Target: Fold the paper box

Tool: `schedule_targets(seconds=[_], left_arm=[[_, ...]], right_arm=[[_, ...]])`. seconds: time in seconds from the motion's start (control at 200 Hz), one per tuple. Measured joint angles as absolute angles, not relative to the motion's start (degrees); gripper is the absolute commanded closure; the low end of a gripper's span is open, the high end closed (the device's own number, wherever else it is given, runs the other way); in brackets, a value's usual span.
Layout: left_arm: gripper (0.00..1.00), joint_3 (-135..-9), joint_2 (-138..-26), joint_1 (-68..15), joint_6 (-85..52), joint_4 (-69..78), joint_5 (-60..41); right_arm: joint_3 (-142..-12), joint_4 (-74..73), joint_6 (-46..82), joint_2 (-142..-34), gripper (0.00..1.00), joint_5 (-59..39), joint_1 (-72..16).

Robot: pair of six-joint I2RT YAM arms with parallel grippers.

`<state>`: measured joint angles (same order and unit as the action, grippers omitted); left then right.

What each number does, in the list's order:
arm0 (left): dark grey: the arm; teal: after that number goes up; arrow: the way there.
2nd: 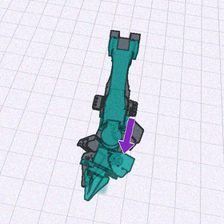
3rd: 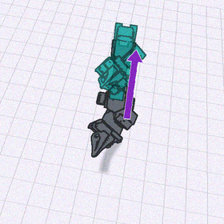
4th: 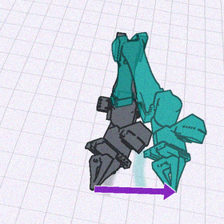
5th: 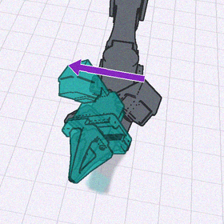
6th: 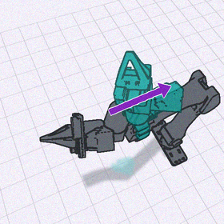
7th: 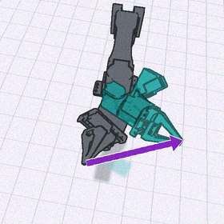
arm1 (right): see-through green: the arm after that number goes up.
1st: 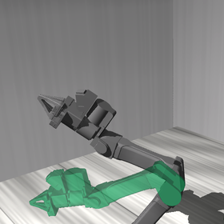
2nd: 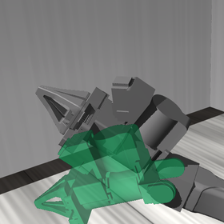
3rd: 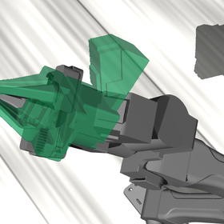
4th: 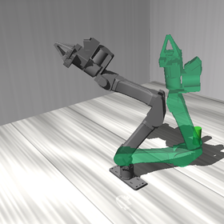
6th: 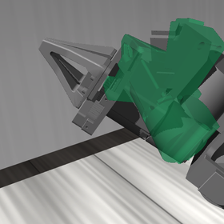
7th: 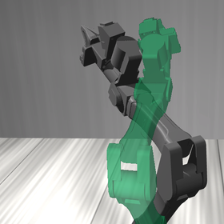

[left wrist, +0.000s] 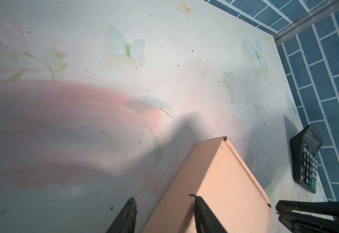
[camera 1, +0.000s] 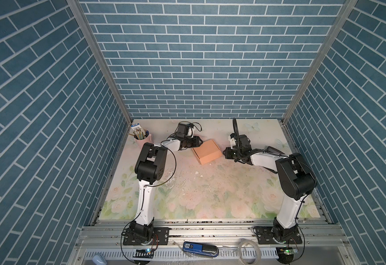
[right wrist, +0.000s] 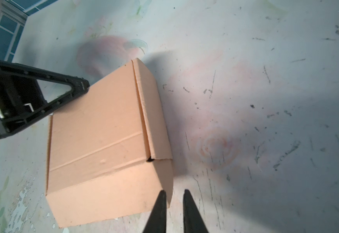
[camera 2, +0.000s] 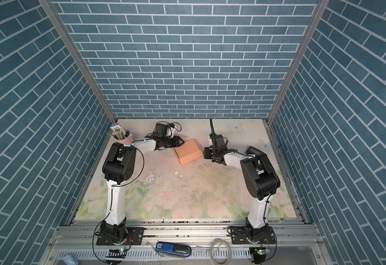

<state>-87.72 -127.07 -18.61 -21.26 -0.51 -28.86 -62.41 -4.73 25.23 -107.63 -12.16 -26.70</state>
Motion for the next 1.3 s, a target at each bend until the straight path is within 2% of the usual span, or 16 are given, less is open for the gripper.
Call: schedule_targets(seconds=[0.73,1.3], left_arm=[[0.52,-75.46,-119.35,-21.28,-22.76,2.96,-29.67],[0.52,-68.60,-114.80,-23.86,-25.17,6.98,-29.89]], right_arm=[[-69.54,8.67,25.17,-112.73,0.84,-5.10,-27.03],[-76.69,13.69,24.40,-116.86,0.84,-1.83,-28.08]])
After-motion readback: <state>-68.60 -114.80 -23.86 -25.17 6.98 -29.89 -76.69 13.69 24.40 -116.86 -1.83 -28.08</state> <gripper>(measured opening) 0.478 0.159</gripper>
